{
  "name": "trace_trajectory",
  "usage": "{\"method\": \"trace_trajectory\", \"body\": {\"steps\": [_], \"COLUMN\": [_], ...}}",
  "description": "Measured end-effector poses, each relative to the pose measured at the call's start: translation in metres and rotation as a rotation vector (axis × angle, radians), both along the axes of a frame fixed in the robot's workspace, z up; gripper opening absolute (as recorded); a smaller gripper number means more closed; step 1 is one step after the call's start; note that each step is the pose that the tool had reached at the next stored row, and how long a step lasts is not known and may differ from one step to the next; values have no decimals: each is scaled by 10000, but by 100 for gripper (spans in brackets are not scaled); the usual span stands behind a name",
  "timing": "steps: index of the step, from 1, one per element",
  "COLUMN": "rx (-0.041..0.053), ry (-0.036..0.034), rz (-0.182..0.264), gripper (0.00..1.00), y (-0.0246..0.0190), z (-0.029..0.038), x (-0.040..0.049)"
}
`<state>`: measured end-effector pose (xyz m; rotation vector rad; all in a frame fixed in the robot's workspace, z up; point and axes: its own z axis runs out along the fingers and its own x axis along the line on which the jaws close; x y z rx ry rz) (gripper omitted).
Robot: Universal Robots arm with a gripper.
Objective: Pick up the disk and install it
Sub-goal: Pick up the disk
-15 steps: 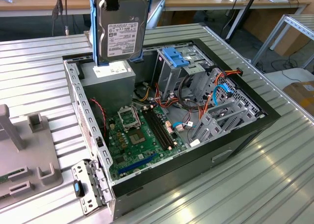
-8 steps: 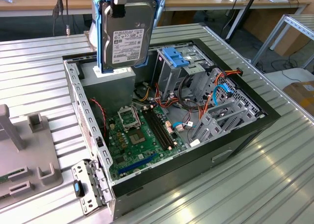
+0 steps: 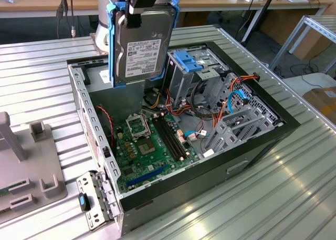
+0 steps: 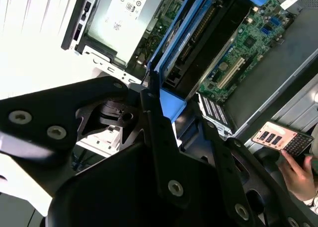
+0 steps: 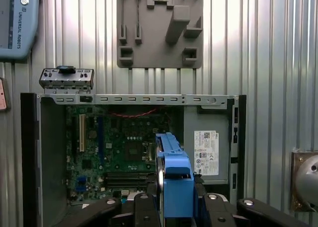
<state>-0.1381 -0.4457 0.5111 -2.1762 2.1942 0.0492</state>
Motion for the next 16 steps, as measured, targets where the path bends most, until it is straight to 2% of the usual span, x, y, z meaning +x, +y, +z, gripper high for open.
{"method": "trace_trajectory", "body": {"steps": [13, 15, 16], "rx": [0, 0, 0], "ry": [0, 0, 0], "rz": [3, 0, 1], "gripper": [36, 36, 36], "y": [-16, -16, -26], "z": [0, 0, -1], "x": [11, 61, 138]}}
